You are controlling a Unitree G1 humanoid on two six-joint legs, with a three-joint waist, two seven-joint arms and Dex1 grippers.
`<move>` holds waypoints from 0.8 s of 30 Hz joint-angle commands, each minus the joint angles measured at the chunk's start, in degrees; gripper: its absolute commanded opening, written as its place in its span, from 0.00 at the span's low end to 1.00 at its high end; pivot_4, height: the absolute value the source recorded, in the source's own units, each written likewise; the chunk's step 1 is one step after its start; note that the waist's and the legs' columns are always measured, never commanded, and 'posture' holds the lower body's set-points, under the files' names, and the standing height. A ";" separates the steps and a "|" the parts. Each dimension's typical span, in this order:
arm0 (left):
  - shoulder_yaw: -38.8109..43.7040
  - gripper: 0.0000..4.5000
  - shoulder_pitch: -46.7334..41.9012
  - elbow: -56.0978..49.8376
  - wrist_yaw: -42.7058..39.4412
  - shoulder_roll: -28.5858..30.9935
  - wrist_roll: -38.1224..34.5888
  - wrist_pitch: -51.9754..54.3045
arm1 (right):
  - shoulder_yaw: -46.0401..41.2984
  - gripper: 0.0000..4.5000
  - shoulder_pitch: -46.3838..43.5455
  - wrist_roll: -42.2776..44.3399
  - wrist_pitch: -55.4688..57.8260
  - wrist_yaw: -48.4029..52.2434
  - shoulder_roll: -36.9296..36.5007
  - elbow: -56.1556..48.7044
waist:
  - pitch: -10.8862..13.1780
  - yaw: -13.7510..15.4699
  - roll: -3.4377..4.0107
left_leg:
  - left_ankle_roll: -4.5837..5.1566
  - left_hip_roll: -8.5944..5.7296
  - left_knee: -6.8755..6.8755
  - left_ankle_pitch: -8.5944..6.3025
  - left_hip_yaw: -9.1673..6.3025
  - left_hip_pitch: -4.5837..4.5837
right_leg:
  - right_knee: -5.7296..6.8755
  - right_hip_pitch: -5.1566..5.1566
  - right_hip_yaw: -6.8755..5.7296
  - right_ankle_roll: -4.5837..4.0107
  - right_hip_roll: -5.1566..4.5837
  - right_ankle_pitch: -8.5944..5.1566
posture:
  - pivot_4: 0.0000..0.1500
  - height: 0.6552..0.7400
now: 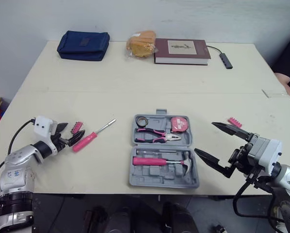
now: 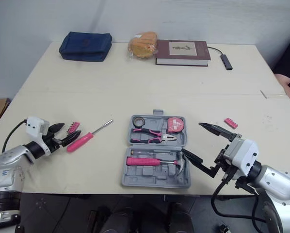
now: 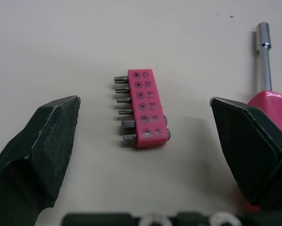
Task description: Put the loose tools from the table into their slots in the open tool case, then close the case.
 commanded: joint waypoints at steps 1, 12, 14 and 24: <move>0.26 0.99 -1.02 1.23 2.46 0.26 1.59 -0.70 | -0.98 1.00 0.62 0.12 -2.36 0.61 0.51 0.04 | 0.00 -0.01 0.00 | 0.00 0.00 0.00 0.00 0.00 0.00 | 0.00 0.00 0.00 0.00 0.00 0.00 | 1.00 1.00; -3.35 0.94 -1.16 1.24 2.06 -0.85 2.62 1.24 | -1.29 1.00 -0.45 0.16 -2.03 -0.37 -0.46 -0.24 | -0.01 0.10 0.00 | 0.01 -0.02 0.00 0.00 0.00 0.02 | 0.02 0.01 0.01 0.00 -0.04 0.00 | 1.00 1.00; -2.95 0.80 -1.46 2.36 2.69 -1.15 2.27 2.04 | -1.48 1.00 -0.61 0.10 -1.65 -0.55 -0.73 -0.36 | -0.01 0.14 0.01 | 0.01 -0.03 0.00 0.00 0.00 0.03 | 0.03 0.02 0.01 0.00 -0.07 0.00 | 1.00 1.00; -1.80 0.15 -2.60 4.03 0.66 -0.71 0.54 4.23 | -5.48 1.00 -0.22 1.51 -0.10 -0.12 -2.77 -0.30 | -0.07 0.16 0.12 | 0.01 -0.05 0.00 0.00 0.01 0.09 | 0.05 0.04 0.04 0.01 -0.09 0.00 | 1.00 1.00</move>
